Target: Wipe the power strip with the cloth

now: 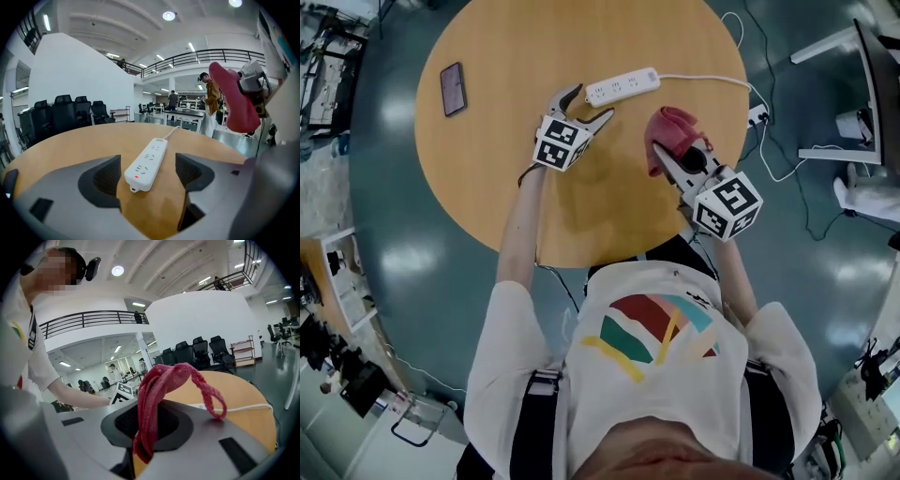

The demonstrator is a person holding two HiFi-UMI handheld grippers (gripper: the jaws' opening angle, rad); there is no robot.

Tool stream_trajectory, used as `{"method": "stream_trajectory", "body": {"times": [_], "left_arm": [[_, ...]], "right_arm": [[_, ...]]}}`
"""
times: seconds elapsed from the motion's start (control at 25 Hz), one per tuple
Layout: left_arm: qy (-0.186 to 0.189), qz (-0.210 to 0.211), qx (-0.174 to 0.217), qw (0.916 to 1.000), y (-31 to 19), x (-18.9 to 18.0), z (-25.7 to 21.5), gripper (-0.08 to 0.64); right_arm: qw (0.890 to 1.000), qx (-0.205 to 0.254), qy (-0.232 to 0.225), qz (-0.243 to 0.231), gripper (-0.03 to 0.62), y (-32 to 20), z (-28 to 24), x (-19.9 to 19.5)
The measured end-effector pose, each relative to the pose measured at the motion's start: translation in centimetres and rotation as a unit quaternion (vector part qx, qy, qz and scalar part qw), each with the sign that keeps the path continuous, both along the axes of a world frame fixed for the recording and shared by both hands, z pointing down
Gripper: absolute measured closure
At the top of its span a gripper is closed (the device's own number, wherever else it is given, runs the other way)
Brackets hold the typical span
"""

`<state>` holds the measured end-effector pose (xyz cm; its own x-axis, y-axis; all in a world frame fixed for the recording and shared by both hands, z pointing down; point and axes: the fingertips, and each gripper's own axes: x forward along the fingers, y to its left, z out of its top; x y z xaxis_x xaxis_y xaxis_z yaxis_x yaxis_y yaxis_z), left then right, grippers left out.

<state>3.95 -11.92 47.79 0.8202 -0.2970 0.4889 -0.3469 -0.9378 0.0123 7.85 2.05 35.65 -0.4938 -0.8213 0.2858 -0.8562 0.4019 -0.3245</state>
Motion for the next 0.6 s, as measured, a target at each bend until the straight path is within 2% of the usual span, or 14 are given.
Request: {"method": "stream_trajectory", "body": {"times": [0.2, 0.36, 0.48, 0.6], "left_arm": [[-0.033, 0.032, -0.006, 0.9989, -1.5, 1.6, 2.7, 0.170], [-0.051, 0.055, -0.027, 0.9968, -1.6, 2.3, 4.2, 0.170], [-0.059, 0.050, -0.014, 0.9969, -2.8, 2.1, 5.4, 0.172], [-0.087, 0.072, -0.002, 0.9936, -2.6, 1.8, 6.5, 0.183]], "right_arm": [[1.000, -0.018, -0.005, 0.009, 0.552, -1.3, 1.7, 1.9], [0.999, -0.033, -0.006, 0.004, 0.552, -1.8, 2.7, 2.2], [0.999, -0.046, -0.004, 0.002, 0.552, -2.0, 3.7, 1.9], [0.999, -0.053, -0.002, -0.001, 0.552, -2.0, 4.4, 1.8]]}}
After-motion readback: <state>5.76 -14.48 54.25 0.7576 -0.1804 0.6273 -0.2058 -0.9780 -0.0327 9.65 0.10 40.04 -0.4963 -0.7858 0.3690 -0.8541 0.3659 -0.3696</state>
